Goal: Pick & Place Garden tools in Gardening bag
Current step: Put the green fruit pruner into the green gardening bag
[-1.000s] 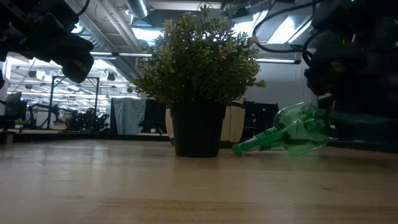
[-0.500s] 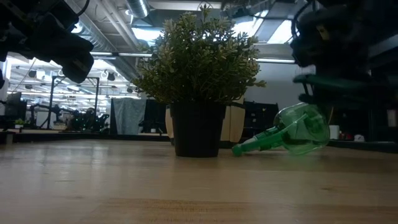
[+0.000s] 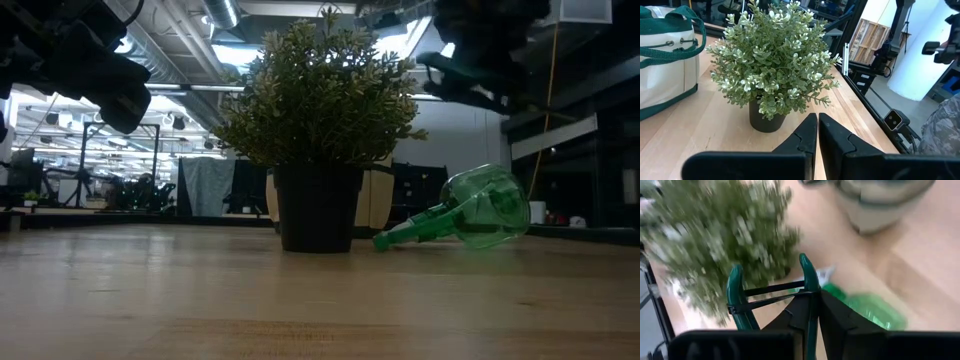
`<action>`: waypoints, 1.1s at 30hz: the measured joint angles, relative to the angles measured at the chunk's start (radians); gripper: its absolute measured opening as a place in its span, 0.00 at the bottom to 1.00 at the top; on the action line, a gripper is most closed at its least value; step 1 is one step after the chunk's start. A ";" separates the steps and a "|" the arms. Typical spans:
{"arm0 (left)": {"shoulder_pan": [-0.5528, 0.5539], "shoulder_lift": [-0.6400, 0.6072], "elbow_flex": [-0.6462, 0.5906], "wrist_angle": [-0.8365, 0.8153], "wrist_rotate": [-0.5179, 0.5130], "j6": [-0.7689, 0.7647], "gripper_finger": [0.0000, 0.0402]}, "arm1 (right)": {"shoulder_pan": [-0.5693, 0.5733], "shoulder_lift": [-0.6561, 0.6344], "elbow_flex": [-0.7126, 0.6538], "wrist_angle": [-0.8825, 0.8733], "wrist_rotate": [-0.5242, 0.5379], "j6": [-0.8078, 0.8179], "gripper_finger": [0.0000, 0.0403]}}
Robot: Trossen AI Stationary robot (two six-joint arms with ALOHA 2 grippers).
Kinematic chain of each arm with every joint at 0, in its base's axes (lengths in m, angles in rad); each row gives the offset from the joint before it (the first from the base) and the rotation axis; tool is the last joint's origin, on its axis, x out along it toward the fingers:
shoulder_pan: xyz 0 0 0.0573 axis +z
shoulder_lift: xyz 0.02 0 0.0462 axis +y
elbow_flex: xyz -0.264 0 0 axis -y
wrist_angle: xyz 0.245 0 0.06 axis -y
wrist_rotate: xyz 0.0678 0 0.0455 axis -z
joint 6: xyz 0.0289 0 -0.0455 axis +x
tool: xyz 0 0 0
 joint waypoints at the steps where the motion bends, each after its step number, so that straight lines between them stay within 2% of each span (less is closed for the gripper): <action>1: 0.000 0.000 0.000 0.000 0.000 0.000 0.03 | -0.010 0.000 0.013 0.000 0.006 -0.019 0.09; 10: 0.000 0.000 0.000 0.000 0.000 0.000 0.02 | -0.122 0.000 0.083 0.081 0.010 -0.168 0.09; 33: 0.000 0.000 0.000 0.000 0.000 0.000 0.02 | -0.367 0.000 0.096 0.674 -0.010 -0.661 0.09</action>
